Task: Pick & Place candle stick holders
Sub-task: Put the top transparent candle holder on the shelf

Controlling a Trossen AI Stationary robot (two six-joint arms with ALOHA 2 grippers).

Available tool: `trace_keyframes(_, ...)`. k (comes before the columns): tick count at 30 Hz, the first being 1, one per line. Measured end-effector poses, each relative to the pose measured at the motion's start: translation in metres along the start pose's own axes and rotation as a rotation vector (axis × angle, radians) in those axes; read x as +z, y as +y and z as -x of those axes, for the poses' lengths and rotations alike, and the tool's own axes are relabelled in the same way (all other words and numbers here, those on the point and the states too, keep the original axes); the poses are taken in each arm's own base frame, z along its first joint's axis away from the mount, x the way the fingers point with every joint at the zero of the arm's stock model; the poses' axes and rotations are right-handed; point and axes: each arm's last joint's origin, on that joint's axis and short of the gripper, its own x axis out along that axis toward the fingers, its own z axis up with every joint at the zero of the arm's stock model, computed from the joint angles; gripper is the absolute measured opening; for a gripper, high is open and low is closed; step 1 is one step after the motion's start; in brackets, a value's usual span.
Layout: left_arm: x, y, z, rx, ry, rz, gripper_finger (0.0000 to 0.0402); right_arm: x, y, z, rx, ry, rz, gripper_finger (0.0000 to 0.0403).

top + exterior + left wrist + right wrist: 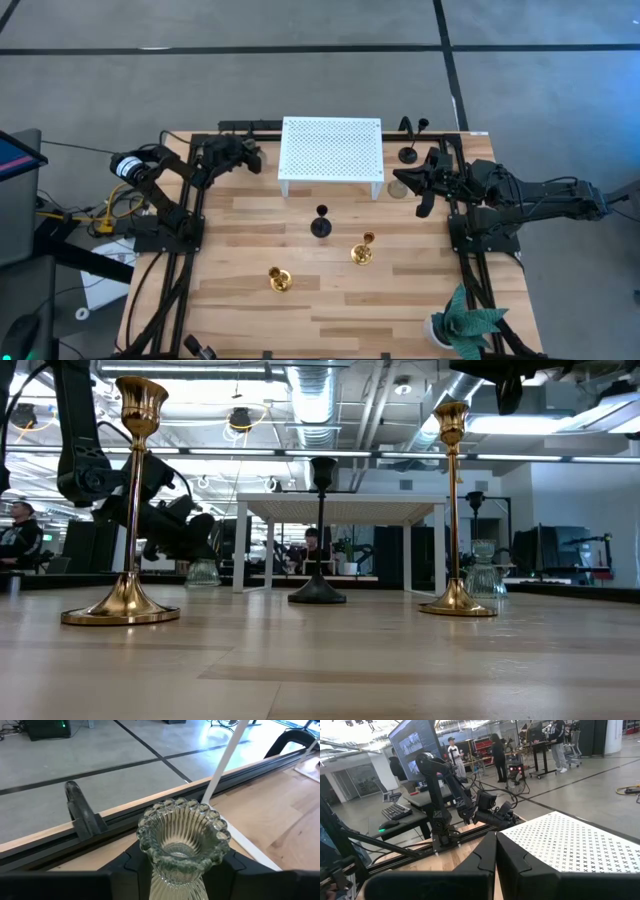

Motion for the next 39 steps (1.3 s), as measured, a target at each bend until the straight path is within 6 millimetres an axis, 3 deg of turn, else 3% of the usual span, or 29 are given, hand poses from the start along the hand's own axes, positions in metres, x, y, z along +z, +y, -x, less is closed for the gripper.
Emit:
trace_keyframes(7, 0.000, -0.002, 0.004, -0.001, 0.002, -0.005, 0.0133, 0.000, 0.000, 0.000, 0.000, 0.000, 0.000, 0.0000)
trace_keyframes(17, 0.008, -0.004, 0.028, 0.023, -0.049, -0.007, 0.0133, 0.000, 0.000, 0.000, 0.000, 0.001, 0.000, 0.0000)
trace_keyframes(39, 0.055, -0.016, 0.076, 0.000, -0.312, -0.027, 0.0128, 0.000, 0.000, 0.000, 0.001, -0.001, 0.000, 0.0000)
